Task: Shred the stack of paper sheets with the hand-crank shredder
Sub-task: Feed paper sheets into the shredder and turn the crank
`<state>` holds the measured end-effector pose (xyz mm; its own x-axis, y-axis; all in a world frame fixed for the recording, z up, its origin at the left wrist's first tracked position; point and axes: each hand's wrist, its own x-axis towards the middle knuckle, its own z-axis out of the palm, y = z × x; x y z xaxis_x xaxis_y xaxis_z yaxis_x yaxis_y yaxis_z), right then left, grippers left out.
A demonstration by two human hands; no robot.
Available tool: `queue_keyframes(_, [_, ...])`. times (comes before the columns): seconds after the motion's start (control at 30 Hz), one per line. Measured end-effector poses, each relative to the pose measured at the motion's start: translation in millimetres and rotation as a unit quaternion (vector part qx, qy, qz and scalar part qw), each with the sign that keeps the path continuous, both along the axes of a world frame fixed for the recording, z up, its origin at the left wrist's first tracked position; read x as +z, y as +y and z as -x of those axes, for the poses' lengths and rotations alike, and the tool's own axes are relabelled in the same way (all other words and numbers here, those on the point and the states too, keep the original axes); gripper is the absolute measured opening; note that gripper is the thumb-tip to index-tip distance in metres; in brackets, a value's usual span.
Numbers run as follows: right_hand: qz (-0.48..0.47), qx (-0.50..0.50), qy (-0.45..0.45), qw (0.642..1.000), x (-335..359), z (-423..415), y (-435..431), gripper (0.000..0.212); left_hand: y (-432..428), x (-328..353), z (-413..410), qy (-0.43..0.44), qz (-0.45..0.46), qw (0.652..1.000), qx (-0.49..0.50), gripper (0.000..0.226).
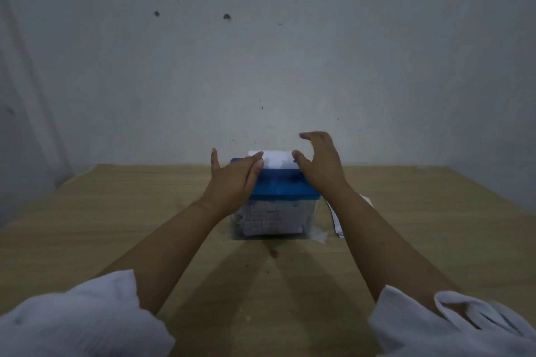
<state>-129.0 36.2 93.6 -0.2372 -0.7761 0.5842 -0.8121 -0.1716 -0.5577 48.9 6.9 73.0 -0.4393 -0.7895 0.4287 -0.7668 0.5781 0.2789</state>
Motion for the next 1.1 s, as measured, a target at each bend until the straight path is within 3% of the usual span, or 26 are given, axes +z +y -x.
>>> queue_keyframes(0.13, [-0.058,0.095,0.154,0.982,-14.5,-25.6,10.0,0.052,-4.9,17.2,-2.5,0.136,-0.122,0.983,-0.028,0.048])
queue_keyframes(0.23, [-0.080,0.062,0.254,0.962,-28.9,-30.1,13.2,0.070,-0.5,25.5,-7.0,0.308,-0.229,0.923,-0.024,0.046])
queue_keyframes(0.3, [-0.066,0.037,0.286,0.955,-33.6,-30.7,14.7,0.079,11.4,27.8,-9.4,0.451,-0.247,0.855,0.064,0.054])
queue_keyframes(0.37, [-0.052,0.028,0.284,0.957,-36.2,-31.0,14.5,0.080,25.2,28.4,-12.3,0.571,-0.318,0.745,0.133,0.059])
queue_keyframes(0.4, [-0.045,0.027,0.284,0.957,-37.3,-31.6,14.5,0.079,31.3,28.2,-12.5,0.595,-0.360,0.705,0.139,0.057])
queue_keyframes(0.53, [-0.038,0.026,0.279,0.959,-39.6,-32.5,14.6,0.078,53.1,29.4,-2.3,0.594,-0.455,0.653,0.113,0.042])
queue_keyframes(0.67, [-0.027,0.034,0.276,0.960,-40.2,-31.4,13.2,0.075,35.1,37.5,-1.5,0.609,-0.507,0.596,0.131,0.059])
queue_keyframes(0.8, [-0.020,0.039,0.268,0.962,-41.6,-29.4,9.8,0.072,6.2,32.3,4.1,0.598,-0.518,0.597,0.135,0.045])
queue_keyframes(0.9, [-0.017,0.042,0.259,0.965,-40.6,-27.7,7.0,0.072,-5.2,25.2,7.6,0.589,-0.504,0.619,0.129,0.027])
queue_keyframes(1.1, [-0.009,0.060,0.241,0.969,-40.9,-27.2,5.5,0.070,-18.5,18.1,3.7,0.610,-0.497,0.609,0.098,0.017])
